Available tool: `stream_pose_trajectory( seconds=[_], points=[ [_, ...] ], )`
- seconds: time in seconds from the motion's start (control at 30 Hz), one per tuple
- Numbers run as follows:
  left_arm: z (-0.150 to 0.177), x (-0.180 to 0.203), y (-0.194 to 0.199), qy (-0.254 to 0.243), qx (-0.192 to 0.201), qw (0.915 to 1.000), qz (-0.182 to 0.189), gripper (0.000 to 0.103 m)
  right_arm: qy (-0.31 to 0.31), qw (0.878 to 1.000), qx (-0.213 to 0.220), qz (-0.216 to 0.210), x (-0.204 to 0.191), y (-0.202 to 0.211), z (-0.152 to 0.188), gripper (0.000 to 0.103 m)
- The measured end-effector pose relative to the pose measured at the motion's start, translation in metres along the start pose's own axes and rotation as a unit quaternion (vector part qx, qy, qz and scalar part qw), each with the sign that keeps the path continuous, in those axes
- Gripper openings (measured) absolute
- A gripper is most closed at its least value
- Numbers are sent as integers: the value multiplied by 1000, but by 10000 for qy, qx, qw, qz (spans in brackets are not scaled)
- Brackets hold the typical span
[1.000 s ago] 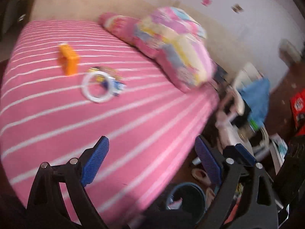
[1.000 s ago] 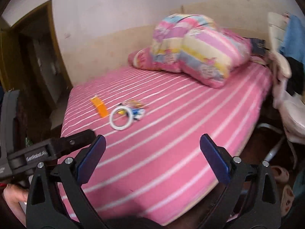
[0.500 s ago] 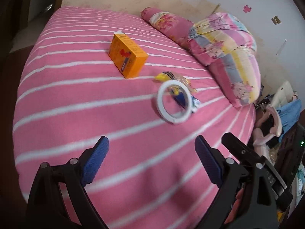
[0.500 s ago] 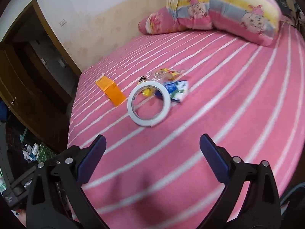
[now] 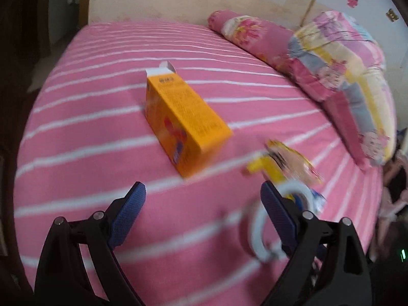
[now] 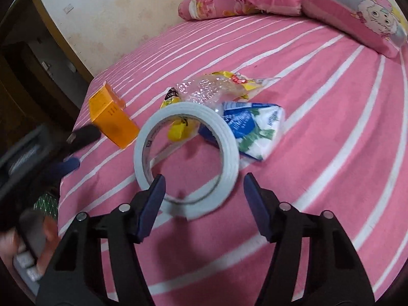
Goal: Collect trash
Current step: 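Grasp the orange medicine box with left tool while right tool grasps the white tape roll, then carry the orange box and tape roll with both tools over the trash bin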
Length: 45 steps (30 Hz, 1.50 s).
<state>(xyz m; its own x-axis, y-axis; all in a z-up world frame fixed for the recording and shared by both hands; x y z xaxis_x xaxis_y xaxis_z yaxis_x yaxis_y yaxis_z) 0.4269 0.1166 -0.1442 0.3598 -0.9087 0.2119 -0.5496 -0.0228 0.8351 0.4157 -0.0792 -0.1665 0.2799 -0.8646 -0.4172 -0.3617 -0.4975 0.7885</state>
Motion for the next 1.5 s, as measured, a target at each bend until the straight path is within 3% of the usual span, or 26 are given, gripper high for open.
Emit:
stream_pose_trajectory(
  seconds=[0.13,0.33,0.37,0.4,0.43,0.63,0.9,1.1,1.5],
  points=[
    [-20,-3,-27,-153,-6,9978,-645,89,35,10000,-53,-46,0,-13,-4,64],
    [-38,-10,-57,-119,-137,9976,-674,89,0,10000,-39,-75,5,-22,-12,55],
    [-40,-11,-60,-98,-156,9978,-633,85,-27,10000,-46,-69,6,-23,-13,50],
    [-42,-13,-63,-88,-207,9981,-570,73,-54,10000,-46,-62,7,-24,-13,48],
    [-41,-14,-66,-82,-260,9983,-520,68,-78,10000,-35,-51,8,-24,-14,44],
    [-38,-21,-67,46,-241,9989,-391,54,-43,10000,-28,-38,9,-28,-20,18],
    [-34,-19,-57,108,-142,9996,-217,43,-9,9997,86,-208,3,-26,-30,17],
    [-27,-15,-43,111,-106,9999,-52,41,-58,9993,134,-346,2,-15,-31,17],
    [23,-1,13,169,-59,9989,434,40,-253,9973,336,-600,8,34,-11,17]
  ],
)
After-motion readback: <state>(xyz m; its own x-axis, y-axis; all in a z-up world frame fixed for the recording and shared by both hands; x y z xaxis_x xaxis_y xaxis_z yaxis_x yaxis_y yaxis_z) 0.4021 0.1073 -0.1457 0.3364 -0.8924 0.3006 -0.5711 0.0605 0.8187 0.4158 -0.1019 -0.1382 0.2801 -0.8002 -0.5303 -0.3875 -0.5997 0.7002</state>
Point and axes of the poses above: each gripper's, at about its wrist camera, not at the fingertips, and y roughly against the way its jaws point, x to its right, z to its underside, the point moved 6 cm from there along -y, roughly the way its jaws point, and after that the axes turned 9 degrees about -x, right-handed, at the moved point
